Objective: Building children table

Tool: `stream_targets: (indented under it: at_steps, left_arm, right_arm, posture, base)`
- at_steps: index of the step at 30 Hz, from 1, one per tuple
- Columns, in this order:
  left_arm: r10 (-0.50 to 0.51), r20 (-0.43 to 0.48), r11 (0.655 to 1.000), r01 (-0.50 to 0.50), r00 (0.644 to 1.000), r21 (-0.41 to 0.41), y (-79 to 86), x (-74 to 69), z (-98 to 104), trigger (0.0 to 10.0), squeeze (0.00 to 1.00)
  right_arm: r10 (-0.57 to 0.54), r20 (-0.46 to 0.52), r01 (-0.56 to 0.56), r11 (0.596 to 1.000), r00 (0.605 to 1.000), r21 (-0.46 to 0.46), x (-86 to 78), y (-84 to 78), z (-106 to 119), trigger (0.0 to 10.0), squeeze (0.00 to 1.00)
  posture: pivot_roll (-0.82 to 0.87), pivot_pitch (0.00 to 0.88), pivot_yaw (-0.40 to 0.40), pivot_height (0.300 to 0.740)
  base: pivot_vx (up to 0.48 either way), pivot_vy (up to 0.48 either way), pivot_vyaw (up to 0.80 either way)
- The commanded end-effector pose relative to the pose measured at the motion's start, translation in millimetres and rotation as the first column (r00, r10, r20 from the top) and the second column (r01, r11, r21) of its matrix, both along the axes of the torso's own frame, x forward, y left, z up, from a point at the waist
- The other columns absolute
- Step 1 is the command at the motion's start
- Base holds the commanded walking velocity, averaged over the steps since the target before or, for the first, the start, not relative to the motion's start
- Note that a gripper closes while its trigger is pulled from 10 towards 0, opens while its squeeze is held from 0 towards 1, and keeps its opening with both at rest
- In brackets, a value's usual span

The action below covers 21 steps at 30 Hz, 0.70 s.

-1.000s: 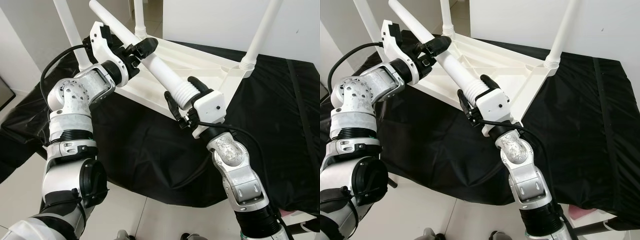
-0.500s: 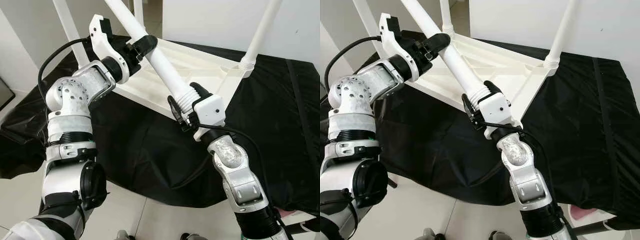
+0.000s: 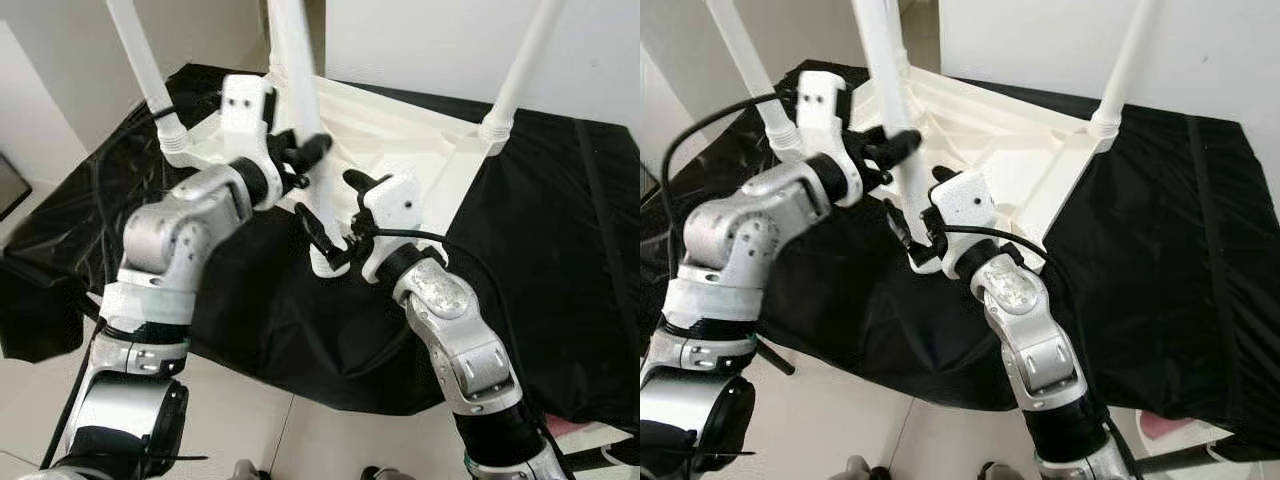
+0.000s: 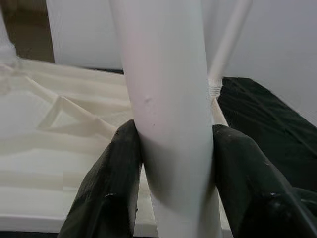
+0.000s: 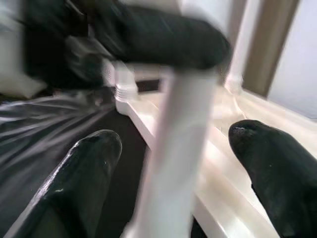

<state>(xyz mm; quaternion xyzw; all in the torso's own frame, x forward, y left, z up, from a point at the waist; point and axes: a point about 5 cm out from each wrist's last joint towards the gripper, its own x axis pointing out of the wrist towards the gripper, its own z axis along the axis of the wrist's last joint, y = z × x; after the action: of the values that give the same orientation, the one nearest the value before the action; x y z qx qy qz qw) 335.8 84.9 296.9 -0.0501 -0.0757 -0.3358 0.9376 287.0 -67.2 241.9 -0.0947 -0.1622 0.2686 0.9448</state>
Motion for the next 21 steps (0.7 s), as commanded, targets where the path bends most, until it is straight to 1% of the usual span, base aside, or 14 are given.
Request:
stream_targets:
  at_steps: [1, 3, 6, 8, 9, 12, 13, 15, 19, 21]
  left_arm:
    - [-0.379, 0.103, 0.924, 0.372, 0.919, 0.085, -15.8, -22.6, 3.6, 0.0, 0.0]
    - [-0.393, 0.113, 0.919, 0.384, 0.913, 0.094, -16.6, -24.8, 3.6, 0.0, 0.0]
    - [-0.4, 0.158, 0.916, 0.387, 0.903, 0.104, -18.7, -28.8, 7.7, 0.0, 0.0]
    - [-0.399, 0.167, 0.917, 0.386, 0.902, 0.105, -19.1, -29.3, 8.6, 0.0, 0.0]
    - [-0.411, 0.173, 0.911, 0.395, 0.895, 0.122, -20.0, -31.4, 7.7, 0.0, 0.0]
    - [-0.417, 0.175, 0.907, 0.398, 0.892, 0.138, -20.7, -32.8, 6.5, 0.0, 0.0]
    - [-0.434, 0.175, 0.898, 0.409, 0.884, 0.16, -22.0, -35.1, 4.0, 0.0, 0.0]
    - [-0.445, 0.172, 0.892, 0.417, 0.879, 0.175, -23.4, -36.7, 1.9, 0.0, 0.0]
    - [-0.445, 0.172, 0.892, 0.417, 0.879, 0.175, -23.4, -36.7, 1.9, 0.0, 0.0]
    - [-0.474, 0.172, 0.873, 0.435, 0.864, 0.221, -27.4, -41.0, -4.2, 0.0, 0.0]
  right_arm:
    - [-0.039, -0.062, 0.04, 0.999, 0.997, 0.004, 7.9, -2.9, -4.5, 10.0, 0.0]
    - [-0.052, -0.08, 0.053, 0.999, 0.995, 0.01, 10.5, -3.2, -5.9, 10.0, 0.0]
    - [-0.096, -0.144, 0.098, 0.995, 0.985, 0.01, 17.7, -3.0, -13.0, 10.0, 0.0]
    - [-0.106, -0.159, 0.109, 0.994, 0.982, 0.006, 18.8, -3.2, -14.9, 10.0, 0.0]
    - [-0.092, -0.168, 0.097, 0.995, 0.981, 0.02, 18.4, -2.3, -15.0, 10.0, 0.0]
    - [-0.071, -0.165, 0.08, 0.996, 0.984, 0.046, 17.5, -0.7, -13.1, 10.0, 0.0]
    - [-0.044, -0.157, 0.055, 0.996, 0.987, 0.066, 16.2, 1.4, -10.2, 10.0, 0.0]
    - [-0.03, -0.146, 0.042, 0.996, 0.989, 0.077, 15.7, 2.8, -7.6, 10.0, 0.0]
    - [-0.03, -0.146, 0.042, 0.996, 0.989, 0.077, 15.7, 2.8, -7.6, 10.0, 0.0]
    - [-0.022, -0.125, 0.029, 0.998, 0.992, 0.056, 18.7, 4.2, -1.4, 10.0, 0.0]
  posture:
    - [-0.1, 0.124, 0.078, 0.74]
    - [-0.1, 0.123, 0.075, 0.74]
    - [-0.1, 0.121, 0.07, 0.74]
    - [-0.1, 0.121, 0.07, 0.74]
    - [-0.1, 0.119, 0.069, 0.74]
    - [-0.1, 0.118, 0.069, 0.74]
    - [-0.1, 0.118, 0.068, 0.74]
    - [-0.1, 0.118, 0.068, 0.74]
    - [-0.1, 0.118, 0.068, 0.74]
    - [-0.11, 0.117, 0.066, 0.74]
  base:
    - [0.0, 0.0, 0.0]
    - [0.0, 0.0, 0.0]
    - [0.0, 0.0, 0.0]
    - [0.0, 0.0, 0.0]
    - [0.0, 0.0, 0.0]
    - [0.0, 0.0, 0.0]
    - [0.0, 0.0, 0.0]
    - [0.0, 0.0, 0.0]
    - [0.0, 0.0, 0.0]
    - [0.0, 0.0, 0.0]
